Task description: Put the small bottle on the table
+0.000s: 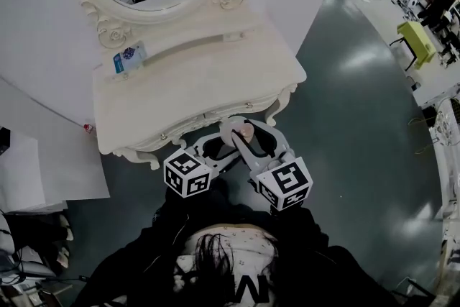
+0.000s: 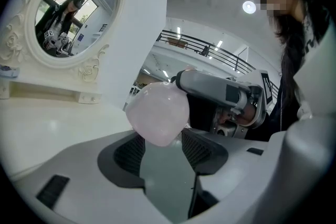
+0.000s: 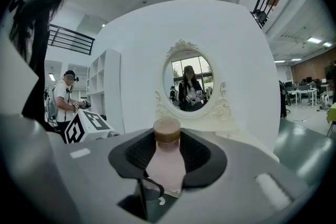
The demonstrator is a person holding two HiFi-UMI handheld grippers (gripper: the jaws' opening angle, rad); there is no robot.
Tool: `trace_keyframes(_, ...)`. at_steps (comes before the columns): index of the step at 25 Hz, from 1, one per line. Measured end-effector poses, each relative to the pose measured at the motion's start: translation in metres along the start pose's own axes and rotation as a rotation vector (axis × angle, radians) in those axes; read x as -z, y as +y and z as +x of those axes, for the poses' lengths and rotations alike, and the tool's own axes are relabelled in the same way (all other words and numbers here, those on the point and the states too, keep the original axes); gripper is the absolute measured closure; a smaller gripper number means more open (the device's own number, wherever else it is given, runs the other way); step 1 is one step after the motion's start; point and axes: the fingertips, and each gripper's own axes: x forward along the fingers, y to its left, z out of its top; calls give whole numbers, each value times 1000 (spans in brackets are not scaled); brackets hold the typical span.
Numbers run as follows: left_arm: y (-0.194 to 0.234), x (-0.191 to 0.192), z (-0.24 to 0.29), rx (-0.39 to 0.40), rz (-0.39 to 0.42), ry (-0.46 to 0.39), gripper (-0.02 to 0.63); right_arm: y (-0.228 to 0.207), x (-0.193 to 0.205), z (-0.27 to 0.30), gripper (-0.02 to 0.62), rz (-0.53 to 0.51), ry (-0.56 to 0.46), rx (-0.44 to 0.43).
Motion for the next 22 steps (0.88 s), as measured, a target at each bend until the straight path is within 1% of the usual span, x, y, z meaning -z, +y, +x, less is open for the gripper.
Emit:
trace_keyframes(10, 62, -40, -5, 42, 16, 22, 407, -18, -22, 68, 446, 10, -6, 46)
trace_keyframes(22, 125, -57, -21, 84, 15, 44, 407, -18, -23, 135, 446, 20, 4, 98)
